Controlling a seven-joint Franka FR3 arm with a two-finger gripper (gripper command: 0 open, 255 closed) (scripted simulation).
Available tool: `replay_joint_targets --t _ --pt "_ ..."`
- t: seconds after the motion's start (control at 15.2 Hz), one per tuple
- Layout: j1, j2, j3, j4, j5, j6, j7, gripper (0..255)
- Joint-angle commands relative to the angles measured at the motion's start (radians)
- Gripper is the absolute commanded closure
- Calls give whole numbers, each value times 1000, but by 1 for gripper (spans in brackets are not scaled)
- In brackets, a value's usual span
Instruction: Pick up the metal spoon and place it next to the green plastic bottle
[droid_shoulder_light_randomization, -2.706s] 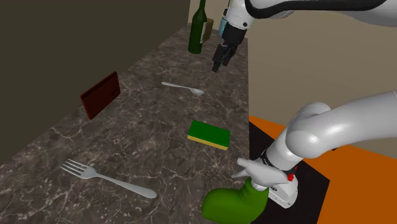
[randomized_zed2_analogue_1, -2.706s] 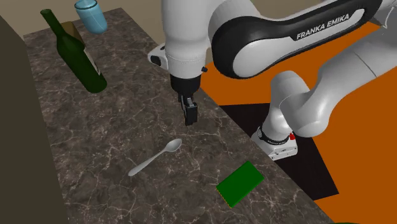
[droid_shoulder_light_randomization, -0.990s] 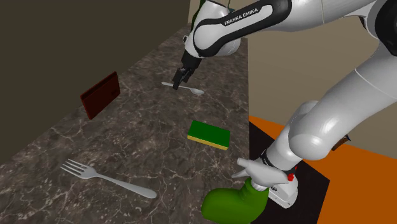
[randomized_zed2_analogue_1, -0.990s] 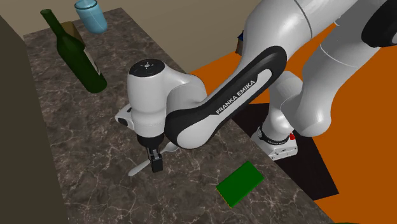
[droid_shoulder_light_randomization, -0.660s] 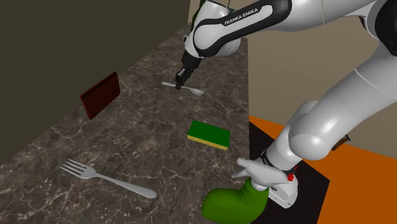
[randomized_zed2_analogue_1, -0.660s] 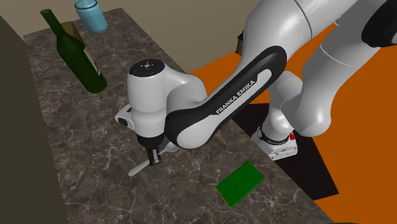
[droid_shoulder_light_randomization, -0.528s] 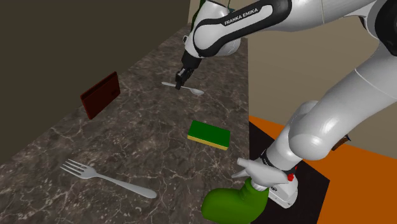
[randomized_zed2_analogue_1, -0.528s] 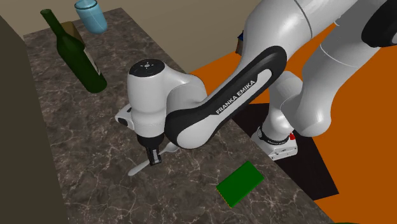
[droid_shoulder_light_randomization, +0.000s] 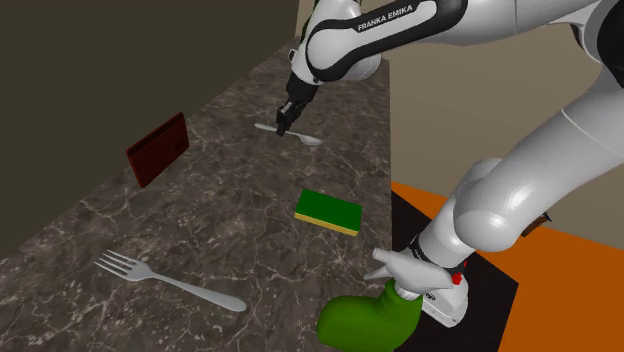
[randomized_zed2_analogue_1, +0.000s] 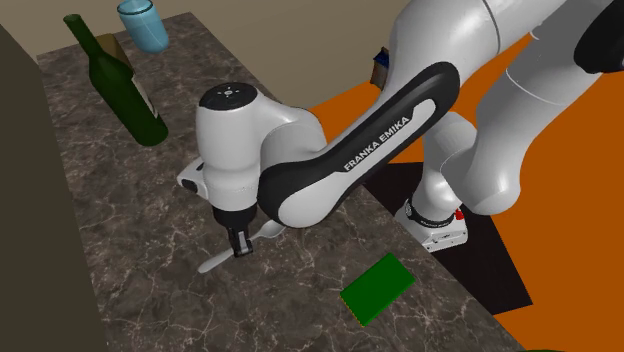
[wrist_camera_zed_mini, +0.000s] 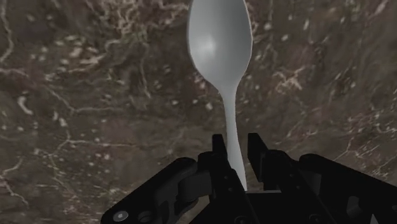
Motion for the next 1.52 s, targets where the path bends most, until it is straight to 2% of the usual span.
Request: replay_joint_targets --t 0.0,1.45 --pt "-2 -11 0 15 -6 -27 7 255" --pt "-14 -101 -3 230 -48 -327 65 255"
